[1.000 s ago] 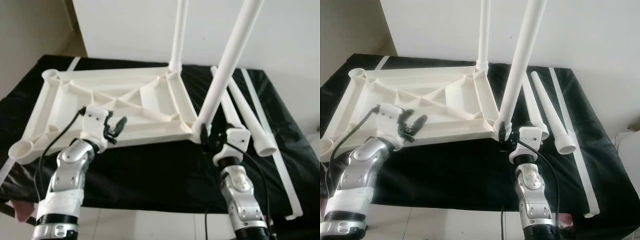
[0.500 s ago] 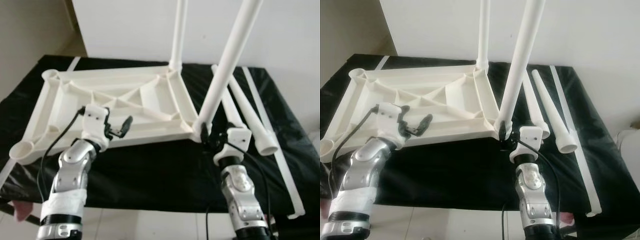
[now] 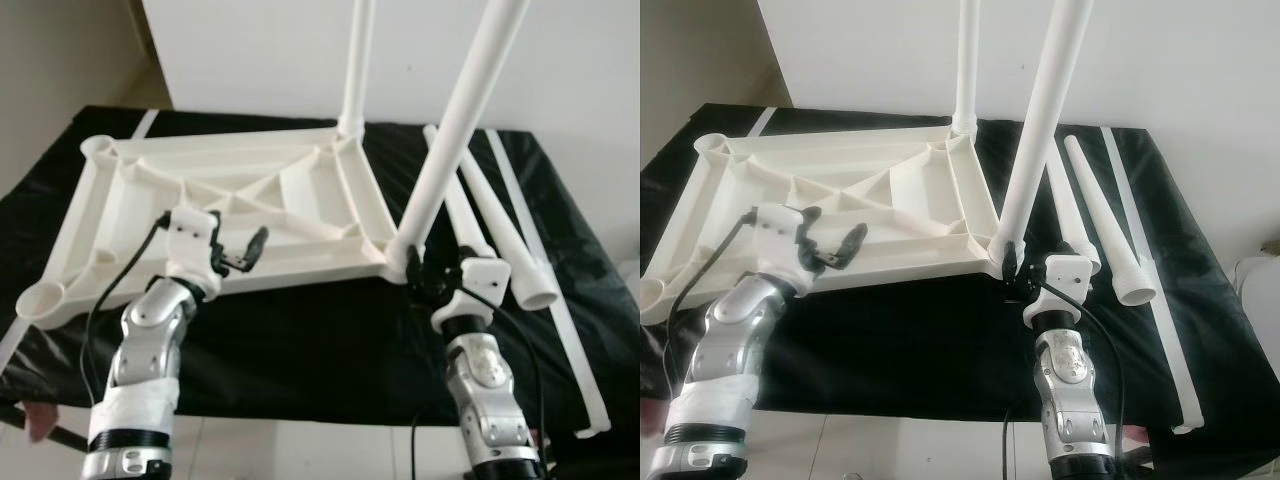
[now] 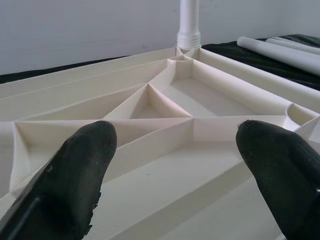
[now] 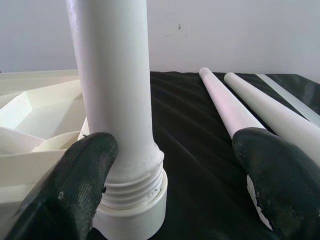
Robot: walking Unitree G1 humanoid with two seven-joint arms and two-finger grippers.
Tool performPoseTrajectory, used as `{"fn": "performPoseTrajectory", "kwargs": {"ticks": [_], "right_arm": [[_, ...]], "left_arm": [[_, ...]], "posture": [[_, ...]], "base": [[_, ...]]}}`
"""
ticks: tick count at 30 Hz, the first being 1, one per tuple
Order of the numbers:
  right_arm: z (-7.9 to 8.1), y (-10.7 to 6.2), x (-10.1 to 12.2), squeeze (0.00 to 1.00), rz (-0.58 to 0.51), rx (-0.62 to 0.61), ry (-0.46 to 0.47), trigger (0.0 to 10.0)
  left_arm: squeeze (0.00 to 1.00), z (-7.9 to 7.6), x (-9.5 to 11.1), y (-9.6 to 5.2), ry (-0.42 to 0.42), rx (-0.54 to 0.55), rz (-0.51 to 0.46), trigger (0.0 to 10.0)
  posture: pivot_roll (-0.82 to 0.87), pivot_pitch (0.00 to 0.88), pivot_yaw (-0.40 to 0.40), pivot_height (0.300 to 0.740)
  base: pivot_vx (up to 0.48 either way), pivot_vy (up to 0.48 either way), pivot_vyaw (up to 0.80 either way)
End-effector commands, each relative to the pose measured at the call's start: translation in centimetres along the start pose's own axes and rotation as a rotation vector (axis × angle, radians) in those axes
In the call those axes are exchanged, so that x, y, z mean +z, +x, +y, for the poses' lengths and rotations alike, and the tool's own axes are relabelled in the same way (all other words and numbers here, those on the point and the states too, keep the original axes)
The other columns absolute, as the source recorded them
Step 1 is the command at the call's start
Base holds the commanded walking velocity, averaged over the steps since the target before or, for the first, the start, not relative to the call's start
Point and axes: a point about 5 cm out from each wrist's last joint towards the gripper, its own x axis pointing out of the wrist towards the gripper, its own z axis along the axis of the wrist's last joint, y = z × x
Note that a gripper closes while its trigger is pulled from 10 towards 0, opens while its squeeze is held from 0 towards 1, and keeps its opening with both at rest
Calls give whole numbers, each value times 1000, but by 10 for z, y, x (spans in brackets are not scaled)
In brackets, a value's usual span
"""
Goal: Building children table
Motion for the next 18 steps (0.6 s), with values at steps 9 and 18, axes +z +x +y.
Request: {"fn": "performPoseTrajectory", "kwargs": {"ticks": [9,18], "right_arm": [[-4,2,3,0,-9,-16,14,10000],[-3,1,3,0,-6,-7,10,10000]], "left_arm": [[0,10,-1,-1,10,236,0,10000],[0,11,-2,-3,56,254,3,10000]], "posture": [[-59,127,20,740],[-55,135,17,740]], "base": [[0,0,0],[0,0,0]]}}
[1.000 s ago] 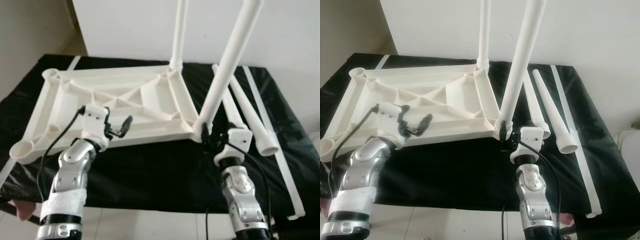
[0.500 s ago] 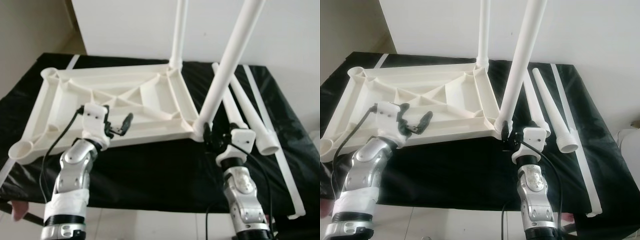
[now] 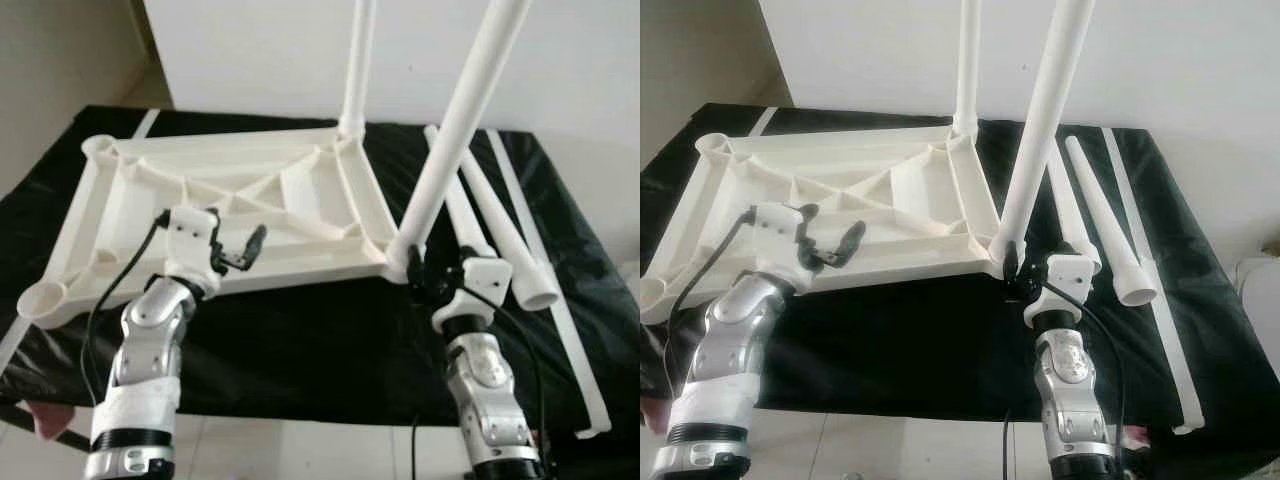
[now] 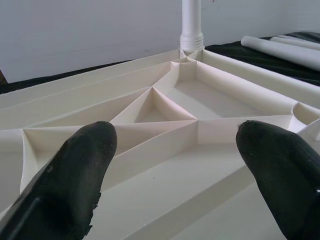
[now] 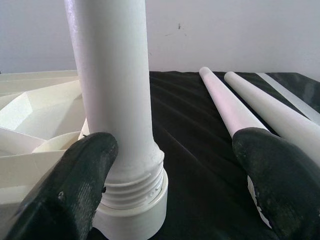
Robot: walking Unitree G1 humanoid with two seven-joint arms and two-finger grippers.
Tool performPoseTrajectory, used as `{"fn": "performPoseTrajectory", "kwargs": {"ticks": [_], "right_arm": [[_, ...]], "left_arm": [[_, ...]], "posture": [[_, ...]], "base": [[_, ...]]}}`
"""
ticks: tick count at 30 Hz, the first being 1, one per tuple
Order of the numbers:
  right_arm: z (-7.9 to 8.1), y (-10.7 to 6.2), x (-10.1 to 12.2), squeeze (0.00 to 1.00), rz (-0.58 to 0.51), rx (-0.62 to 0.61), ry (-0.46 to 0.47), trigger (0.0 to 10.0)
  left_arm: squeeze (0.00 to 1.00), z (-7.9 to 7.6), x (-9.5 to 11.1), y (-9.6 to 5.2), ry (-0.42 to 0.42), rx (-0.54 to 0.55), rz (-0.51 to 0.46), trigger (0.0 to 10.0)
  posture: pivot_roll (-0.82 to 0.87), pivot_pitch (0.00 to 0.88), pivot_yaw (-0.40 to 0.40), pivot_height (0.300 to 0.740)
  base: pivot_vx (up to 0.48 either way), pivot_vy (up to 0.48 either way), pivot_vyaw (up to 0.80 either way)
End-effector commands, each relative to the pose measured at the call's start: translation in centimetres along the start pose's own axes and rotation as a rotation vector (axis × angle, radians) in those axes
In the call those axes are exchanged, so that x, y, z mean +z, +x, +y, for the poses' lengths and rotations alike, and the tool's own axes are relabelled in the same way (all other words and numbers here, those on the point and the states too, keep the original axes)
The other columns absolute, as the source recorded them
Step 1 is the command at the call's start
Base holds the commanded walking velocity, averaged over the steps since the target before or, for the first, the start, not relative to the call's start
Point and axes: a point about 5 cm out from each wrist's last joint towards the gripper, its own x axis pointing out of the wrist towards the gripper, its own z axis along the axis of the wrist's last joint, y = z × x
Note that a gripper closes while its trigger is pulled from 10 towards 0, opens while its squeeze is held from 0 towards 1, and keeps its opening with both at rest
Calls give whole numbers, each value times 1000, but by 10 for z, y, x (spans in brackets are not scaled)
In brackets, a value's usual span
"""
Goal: Building children table
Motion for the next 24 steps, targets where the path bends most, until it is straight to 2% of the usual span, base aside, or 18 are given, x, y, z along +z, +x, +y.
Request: {"fn": "performPoseTrajectory", "kwargs": {"ticks": [1,15,16,17,24], "right_arm": [[-2,1,3,0,-7,-6,3,10000],[-2,0,2,0,-2,12,-5,10000],[-2,0,2,0,-2,14,-6,10000],[-2,0,2,0,-3,16,-6,10000],[-1,1,2,0,0,27,-8,10000]], "left_arm": [[0,11,-4,-3,8,245,14,10000],[0,9,-7,-8,0,219,10,10000],[424,8,-7,-9,-5,213,9,10000],[1000,9,-7,-9,-20,210,4,10000],[1000,12,-8,-11,-18,223,4,10000]], "posture": [[-55,135,17,740],[-48,134,4,740],[-49,131,4,740],[-48,132,2,740],[-48,128,-6,740]], "base": [[0,0,0],[0,0,0],[0,0,0],[0,0,0],[0,0,0]]}}
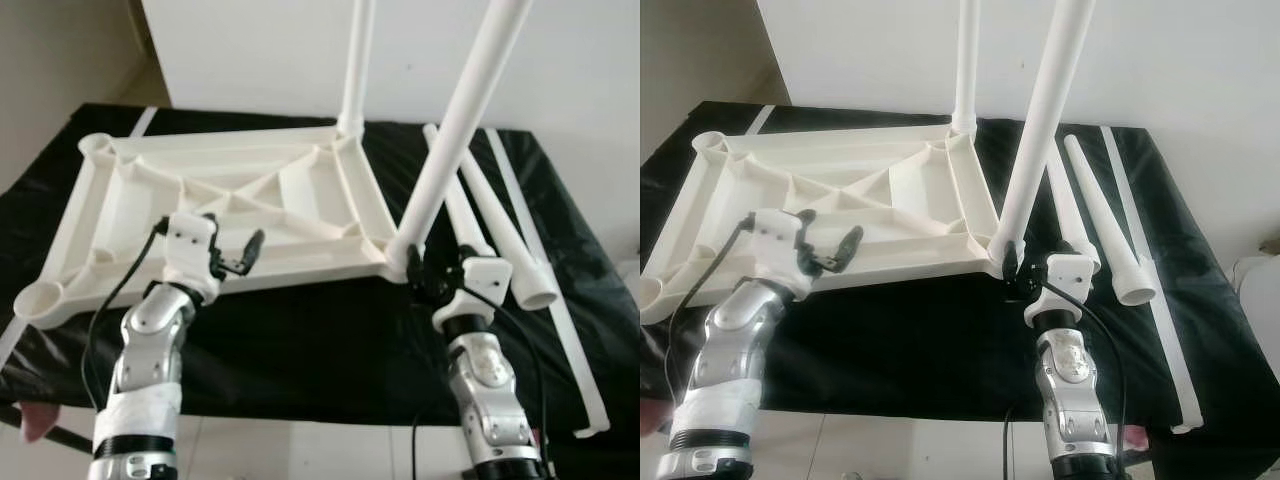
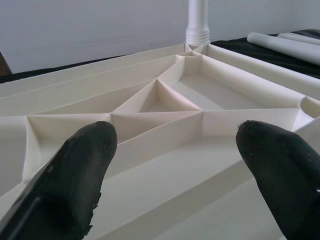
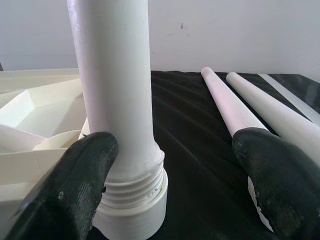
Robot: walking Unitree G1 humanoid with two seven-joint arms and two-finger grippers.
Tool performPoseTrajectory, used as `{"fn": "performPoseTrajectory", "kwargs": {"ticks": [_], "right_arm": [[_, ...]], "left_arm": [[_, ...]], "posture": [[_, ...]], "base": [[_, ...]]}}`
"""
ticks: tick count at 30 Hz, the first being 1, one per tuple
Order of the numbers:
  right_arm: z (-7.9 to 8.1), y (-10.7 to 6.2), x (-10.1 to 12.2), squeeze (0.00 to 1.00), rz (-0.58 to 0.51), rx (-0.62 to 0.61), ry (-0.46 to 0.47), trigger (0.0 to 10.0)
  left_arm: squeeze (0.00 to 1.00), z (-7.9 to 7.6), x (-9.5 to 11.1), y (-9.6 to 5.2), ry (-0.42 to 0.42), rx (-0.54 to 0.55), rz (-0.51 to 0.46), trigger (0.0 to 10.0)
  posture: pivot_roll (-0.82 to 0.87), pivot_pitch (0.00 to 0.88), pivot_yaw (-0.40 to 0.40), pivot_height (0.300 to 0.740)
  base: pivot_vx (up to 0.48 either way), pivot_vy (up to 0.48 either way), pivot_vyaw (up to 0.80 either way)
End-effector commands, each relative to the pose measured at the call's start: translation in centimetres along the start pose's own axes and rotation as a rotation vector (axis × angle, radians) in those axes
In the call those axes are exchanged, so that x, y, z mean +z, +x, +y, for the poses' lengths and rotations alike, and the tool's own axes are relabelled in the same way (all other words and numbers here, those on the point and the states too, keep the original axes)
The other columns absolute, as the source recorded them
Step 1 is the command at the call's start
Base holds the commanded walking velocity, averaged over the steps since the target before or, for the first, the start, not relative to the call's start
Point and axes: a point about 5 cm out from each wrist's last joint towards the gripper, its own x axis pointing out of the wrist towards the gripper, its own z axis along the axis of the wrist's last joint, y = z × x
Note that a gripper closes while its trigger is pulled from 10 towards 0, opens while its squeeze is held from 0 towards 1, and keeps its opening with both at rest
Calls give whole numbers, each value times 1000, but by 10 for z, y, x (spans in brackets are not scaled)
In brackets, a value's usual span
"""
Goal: Building children table
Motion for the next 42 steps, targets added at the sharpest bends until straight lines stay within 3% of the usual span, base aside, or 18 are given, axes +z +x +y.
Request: {"fn": "performPoseTrajectory", "kwargs": {"ticks": [1,10,11,12,39,40,41,42], "right_arm": [[-1,0,1,0,3,8,-2,10000],[-1,1,1,0,3,19,-6,10000],[-1,1,1,0,2,20,-7,10000],[-1,2,2,0,1,23,-7,10000],[-1,1,3,0,-3,19,-3,10000],[-1,1,3,0,-3,19,-3,10000],[-1,1,3,0,-4,20,-2,10000],[-1,2,3,0,-4,20,-1,10000]], "left_arm": [[1000,10,-3,-5,-4,195,-1,10000],[1000,12,-3,-8,18,205,3,10000],[1000,11,-3,-8,22,203,0,3608],[0,9,-1,-8,14,193,-17,0],[0,7,7,-8,68,168,-66,0],[0,7,6,-8,72,170,-59,1804],[0,8,5,-8,77,174,-48,10000],[0,8,4,-8,79,175,-45,10000]], "posture": [[-46,126,-9,740],[-45,125,-18,740],[-46,125,-20,740],[-47,126,-20,740],[-48,141,-16,740],[-48,141,-16,740],[-48,141,-17,740],[-48,141,-17,740]], "base": [[0,0,0],[0,0,0],[0,0,0],[0,0,0],[0,0,0],[0,0,0],[0,0,0],[0,0,0]]}}
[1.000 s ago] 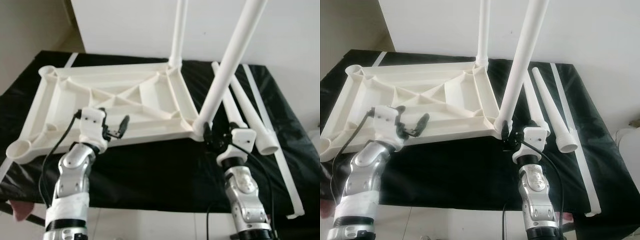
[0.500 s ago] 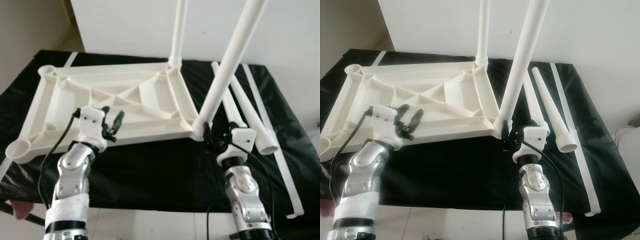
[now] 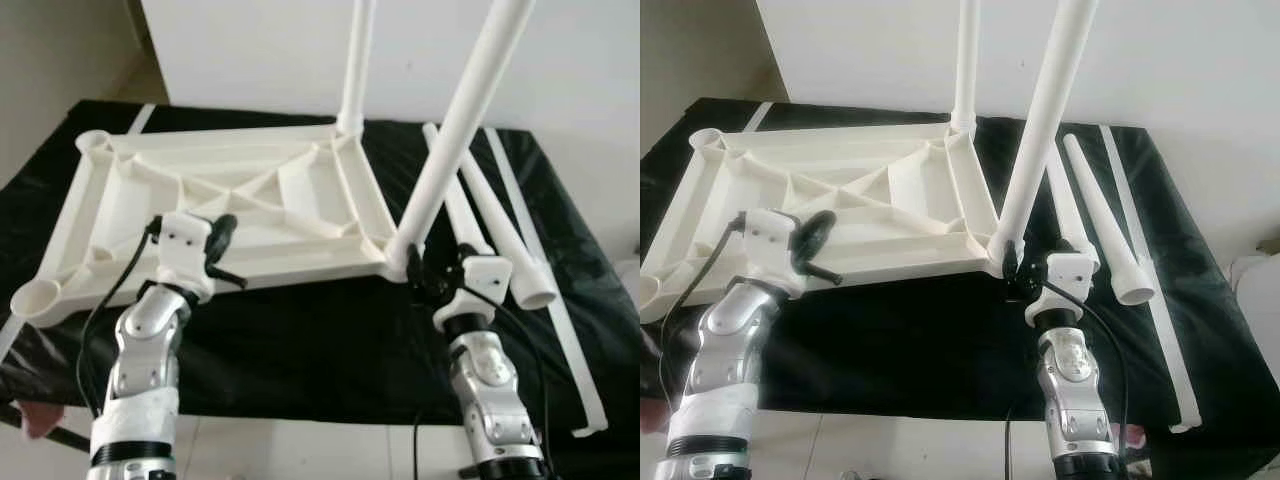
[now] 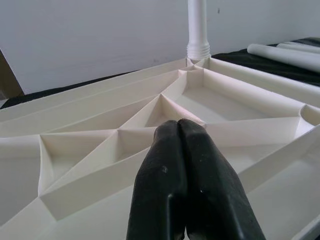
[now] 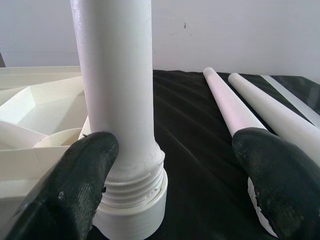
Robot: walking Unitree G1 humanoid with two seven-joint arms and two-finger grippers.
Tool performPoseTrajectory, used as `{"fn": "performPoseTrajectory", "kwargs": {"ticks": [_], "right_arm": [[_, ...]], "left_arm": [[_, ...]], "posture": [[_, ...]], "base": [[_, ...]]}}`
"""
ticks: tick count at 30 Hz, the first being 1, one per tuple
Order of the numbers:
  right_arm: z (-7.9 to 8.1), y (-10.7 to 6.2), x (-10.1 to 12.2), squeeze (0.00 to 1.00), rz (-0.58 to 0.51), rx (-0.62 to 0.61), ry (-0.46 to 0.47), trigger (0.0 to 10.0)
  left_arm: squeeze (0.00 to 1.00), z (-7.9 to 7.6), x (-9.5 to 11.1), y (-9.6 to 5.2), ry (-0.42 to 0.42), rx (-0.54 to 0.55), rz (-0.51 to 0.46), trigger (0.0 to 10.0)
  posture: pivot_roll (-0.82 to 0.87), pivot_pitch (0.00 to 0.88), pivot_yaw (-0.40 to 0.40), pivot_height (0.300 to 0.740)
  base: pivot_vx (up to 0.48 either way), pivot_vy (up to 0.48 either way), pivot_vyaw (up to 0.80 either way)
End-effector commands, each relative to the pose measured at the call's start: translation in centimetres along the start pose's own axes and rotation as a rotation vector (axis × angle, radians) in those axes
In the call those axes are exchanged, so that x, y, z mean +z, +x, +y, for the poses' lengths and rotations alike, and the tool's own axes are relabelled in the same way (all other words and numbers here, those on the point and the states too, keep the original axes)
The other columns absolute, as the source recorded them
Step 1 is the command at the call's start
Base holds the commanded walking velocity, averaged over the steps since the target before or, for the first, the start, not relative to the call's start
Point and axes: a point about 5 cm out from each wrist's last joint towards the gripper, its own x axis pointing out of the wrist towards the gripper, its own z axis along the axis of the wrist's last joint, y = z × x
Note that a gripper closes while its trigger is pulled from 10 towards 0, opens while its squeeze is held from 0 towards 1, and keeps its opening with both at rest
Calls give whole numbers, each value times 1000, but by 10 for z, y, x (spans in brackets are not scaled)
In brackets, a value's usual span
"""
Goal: Building children table
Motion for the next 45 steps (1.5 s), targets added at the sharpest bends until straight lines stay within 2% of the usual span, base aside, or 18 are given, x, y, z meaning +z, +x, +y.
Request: {"fn": "performPoseTrajectory", "kwargs": {"ticks": [1,2,3,4,32,33,34,45], "right_arm": [[0,1,3,0,-4,3,7,10000],[0,1,3,0,-4,3,7,10000],[0,1,3,0,-4,3,8,10000],[0,1,3,0,-5,4,8,10000],[2,1,2,0,-9,29,3,10000],[2,2,2,0,-8,32,3,10000],[3,2,2,0,-8,34,2,10000],[2,-3,-1,0,9,46,11,10000]], "left_arm": [[0,7,-3,-3,11,166,17,10000],[0,7,-3,-3,11,166,17,10000],[153,7,-4,-3,7,167,16,10000],[1000,8,-4,-3,-10,166,13,10000],[1000,4,-5,-3,6,145,20,10000],[239,3,-6,-3,14,135,27,10000],[0,1,-7,-3,16,131,32,10000],[0,-9,-12,-6,9,109,53,10000]], "posture": [[-49,140,-17,740],[-49,140,-17,740],[-48,140,-18,740],[-48,140,-18,740],[-43,116,-22,740],[-44,118,-21,740],[-44,118,-20,740],[-49,127,-17,740]], "base": [[0,0,0],[0,0,0],[0,0,0],[0,0,0],[0,0,0],[0,0,0],[0,0,0],[0,0,0]]}}
